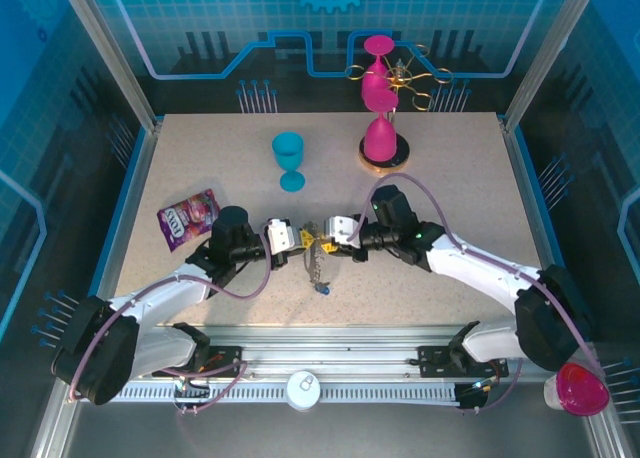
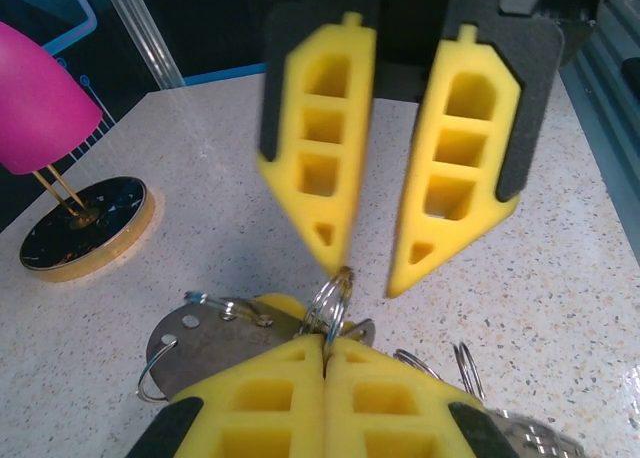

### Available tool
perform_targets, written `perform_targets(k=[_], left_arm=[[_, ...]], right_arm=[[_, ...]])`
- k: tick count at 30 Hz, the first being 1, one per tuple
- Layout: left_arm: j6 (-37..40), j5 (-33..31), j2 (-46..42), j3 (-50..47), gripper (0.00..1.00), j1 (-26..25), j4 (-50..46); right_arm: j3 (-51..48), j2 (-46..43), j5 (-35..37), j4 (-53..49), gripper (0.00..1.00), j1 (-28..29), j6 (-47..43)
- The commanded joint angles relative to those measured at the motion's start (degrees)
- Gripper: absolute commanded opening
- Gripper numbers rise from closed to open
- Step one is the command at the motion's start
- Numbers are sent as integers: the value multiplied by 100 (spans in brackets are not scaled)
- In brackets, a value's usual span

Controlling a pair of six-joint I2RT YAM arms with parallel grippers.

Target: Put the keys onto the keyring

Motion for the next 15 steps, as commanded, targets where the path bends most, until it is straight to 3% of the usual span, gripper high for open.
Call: perform_targets(k=[1, 8, 15], left_arm=[[-37, 241, -32, -39, 0, -17, 270], [-56, 285, -99, -45, 0, -17, 217], [-99, 343, -49, -22, 0, -19, 256]], right_arm=[[-342, -308, 76, 446, 18, 10, 27], [-590, -212, 19, 1155, 15, 1, 459], [-582, -148, -284, 1139, 11, 30, 586]])
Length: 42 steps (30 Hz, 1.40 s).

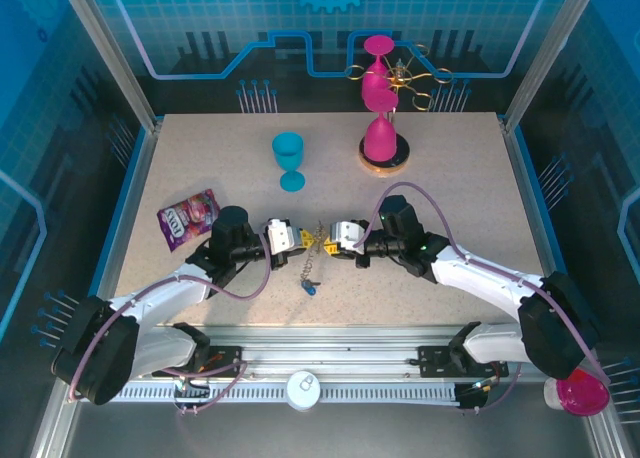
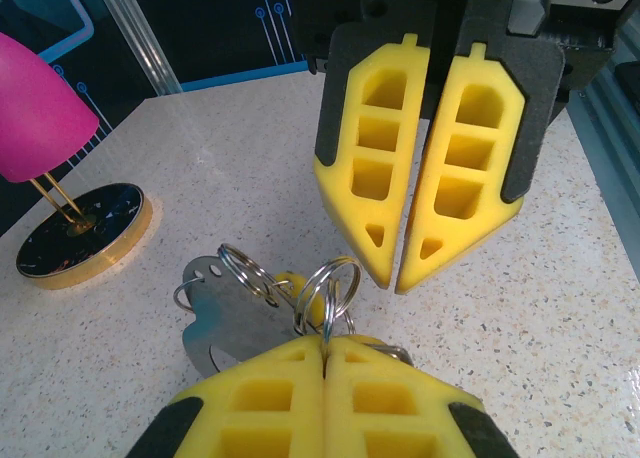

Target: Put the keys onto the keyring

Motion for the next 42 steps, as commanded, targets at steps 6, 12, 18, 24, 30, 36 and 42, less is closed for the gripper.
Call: perform_targets(k=[6, 12, 18, 24, 30, 36, 42], left_arm=[[-104, 231, -63, -14, 0, -10, 169], [-66, 124, 1, 58, 0, -12, 15], [-106, 148, 46, 78, 0, -8, 47], [-69, 148, -5, 75, 0, -12, -18], [-42, 216, 3, 76, 0, -9, -36], [-25, 303, 33, 83, 0, -13, -53], [0, 346, 39, 87, 0, -13, -71]], right_arm=[[22, 141, 15, 352, 10, 41, 174], [-334, -199, 508, 285, 12, 23, 159], [-120, -24, -58, 100, 12, 169, 201], [28, 325, -138, 560, 12, 217, 380], [-35, 333, 209, 997, 13, 207, 472], [-18, 337, 345, 1019, 15, 185, 450], [-48, 312, 511, 1001, 20, 178, 406]])
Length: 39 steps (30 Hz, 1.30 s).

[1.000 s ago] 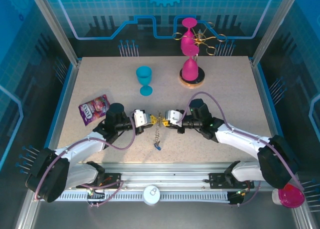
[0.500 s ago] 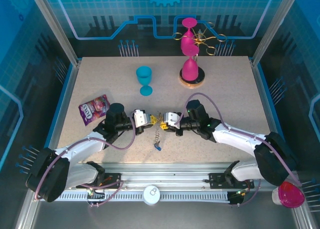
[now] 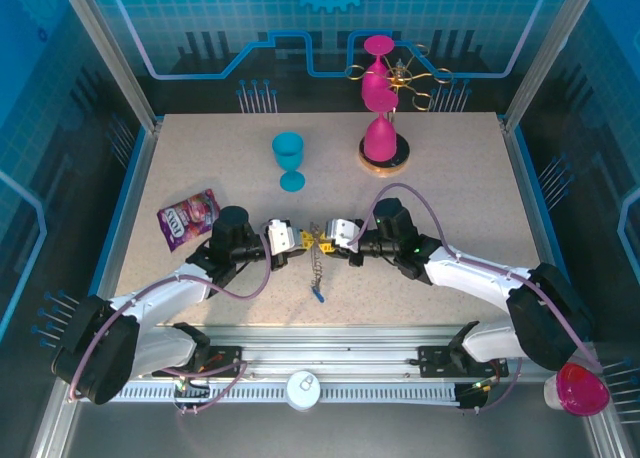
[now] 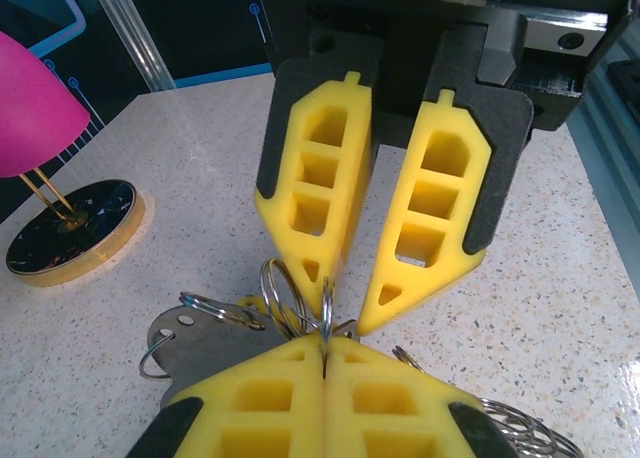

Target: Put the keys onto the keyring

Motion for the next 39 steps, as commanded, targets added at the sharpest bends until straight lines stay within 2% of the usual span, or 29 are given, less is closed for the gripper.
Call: perform_targets(k=[1, 7, 15, 19, 23, 24, 26, 29, 34, 39], left_arm=[[0, 318, 24, 83, 0, -9, -1], [-9, 326, 56, 108, 0, -11, -1], [-18, 335, 43, 102, 0, -12, -3], [-18, 343, 47, 103, 0, -13, -1], [-35, 344, 35, 102, 0, -12, -3], [-51, 337, 36, 116, 0, -14, -1], [-71, 284, 42, 128, 0, -12, -55], [-2, 214, 41, 204, 8, -13, -277], [60, 175, 72, 312, 10, -20, -516], [72, 159, 101, 376, 12, -28, -620]], right_arm=[[100, -22, 131, 159, 21, 26, -7], [114, -53, -249, 160, 23, 20, 35], [204, 53, -695, 304, 19, 29, 151], [224, 95, -719, 309, 14, 29, 164], [302, 120, -616, 136, 0, 29, 84], [339, 116, -574, 34, 0, 26, 37], [480, 106, -499, -399, 0, 47, -128], [837, 130, -365, -1324, 0, 86, -524], [1656, 352, 70, -3003, 0, 241, -1250], [2199, 586, 234, -3775, 0, 379, -1489]])
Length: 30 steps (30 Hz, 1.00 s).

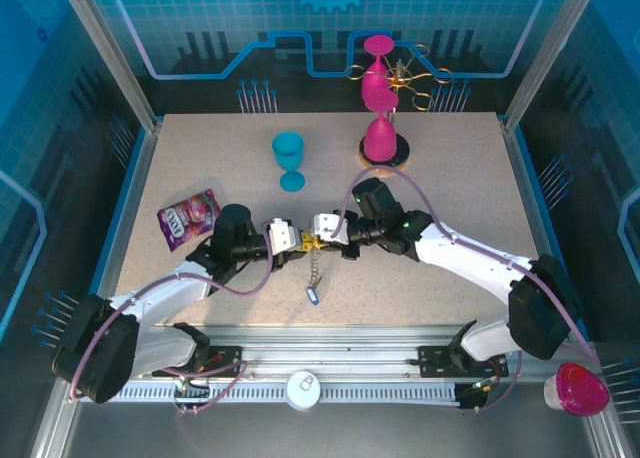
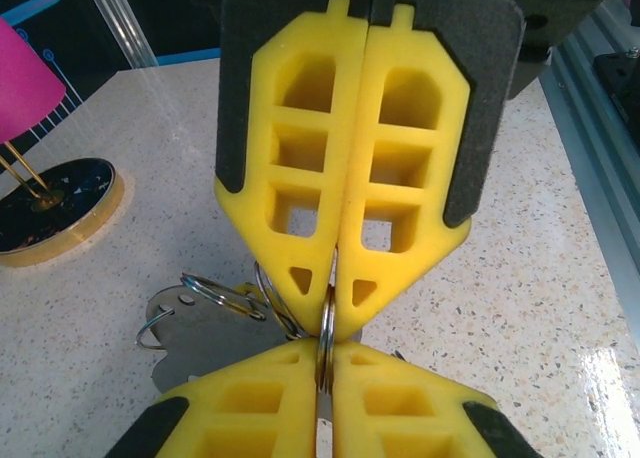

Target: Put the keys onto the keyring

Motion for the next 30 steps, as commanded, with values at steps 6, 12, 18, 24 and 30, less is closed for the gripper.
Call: perform_targets(k=[6, 12, 18, 24, 30], left_arm=[[123, 59, 40, 253, 0, -42, -233], [-54, 62, -62, 101, 0, -32, 146], [-473, 338, -58, -40, 0, -8, 726], [-646, 517, -20, -85, 0, 1, 938], [-655, 669, 8, -80, 0, 1, 935]], right_arm=[[700, 282, 85, -1192, 0, 275, -462], [-250, -378, -671, 479, 24, -218, 526], [-1017, -627, -1217, 1409, 27, -519, 961], [-1121, -613, -1129, 1571, 27, -537, 987], [-1185, -635, -947, 1827, 26, -555, 1085]])
